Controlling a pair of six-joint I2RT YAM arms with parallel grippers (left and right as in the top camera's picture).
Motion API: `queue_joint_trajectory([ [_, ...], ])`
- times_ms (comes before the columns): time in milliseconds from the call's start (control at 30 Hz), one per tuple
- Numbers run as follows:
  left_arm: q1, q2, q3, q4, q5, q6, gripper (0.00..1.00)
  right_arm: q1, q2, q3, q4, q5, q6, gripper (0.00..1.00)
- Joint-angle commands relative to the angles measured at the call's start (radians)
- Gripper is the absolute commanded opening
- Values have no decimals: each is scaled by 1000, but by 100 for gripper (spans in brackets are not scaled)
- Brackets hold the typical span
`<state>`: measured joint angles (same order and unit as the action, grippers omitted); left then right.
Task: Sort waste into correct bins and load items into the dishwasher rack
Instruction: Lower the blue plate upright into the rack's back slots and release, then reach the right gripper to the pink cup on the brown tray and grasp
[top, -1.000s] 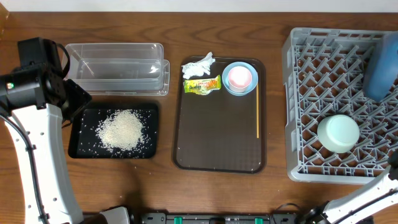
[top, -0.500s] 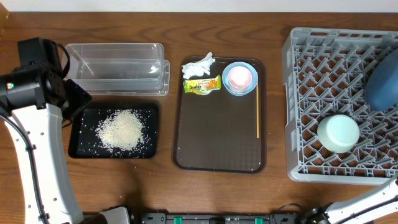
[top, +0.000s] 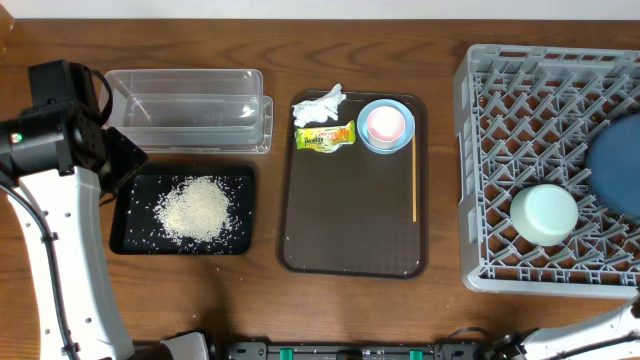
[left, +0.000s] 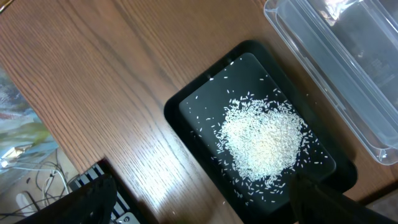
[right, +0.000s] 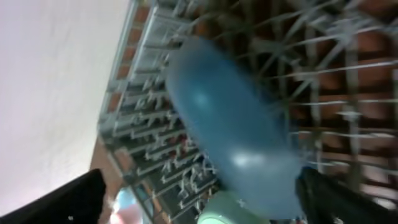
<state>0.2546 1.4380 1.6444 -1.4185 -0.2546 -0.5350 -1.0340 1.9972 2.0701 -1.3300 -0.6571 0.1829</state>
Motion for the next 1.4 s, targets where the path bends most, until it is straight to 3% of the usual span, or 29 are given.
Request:
queue_joint_trajectory([
  [0, 4, -7, 3, -6, -16, -2, 90, 15, -84, 21, 10, 112, 93, 99],
  [200, 4, -7, 3, -6, -16, -1, 90, 69, -179, 21, 37, 172, 101, 99],
  [400, 4, -7, 3, -6, -16, -2, 90, 235, -234, 21, 61, 242, 101, 96],
  [533, 4, -7, 3, -6, -16, -1, 90, 415, -232, 21, 55, 243, 49, 96],
  [767, 4, -7, 3, -6, -16, -1, 90, 886, -202, 21, 91, 266, -156, 98],
  [867, 4, -7, 3, -6, -16, -1, 90, 1083, -150, 21, 135, 422, -127, 86],
  [967, 4, -7, 3, -6, -16, -1, 90, 1241, -79, 21, 172, 561, -124, 82],
  [1033, 4, -7, 3, -6, -16, -2, 90, 1339, -19, 21, 192, 660, -105, 74],
  [1233, 4, -7, 3, -6, -16, -1, 90, 1508, 120, 21, 235, 796, -63, 46],
  [1367, 4, -7, 3, -6, -16, -1, 90, 1565, 184, 21, 234, 829, -16, 38],
])
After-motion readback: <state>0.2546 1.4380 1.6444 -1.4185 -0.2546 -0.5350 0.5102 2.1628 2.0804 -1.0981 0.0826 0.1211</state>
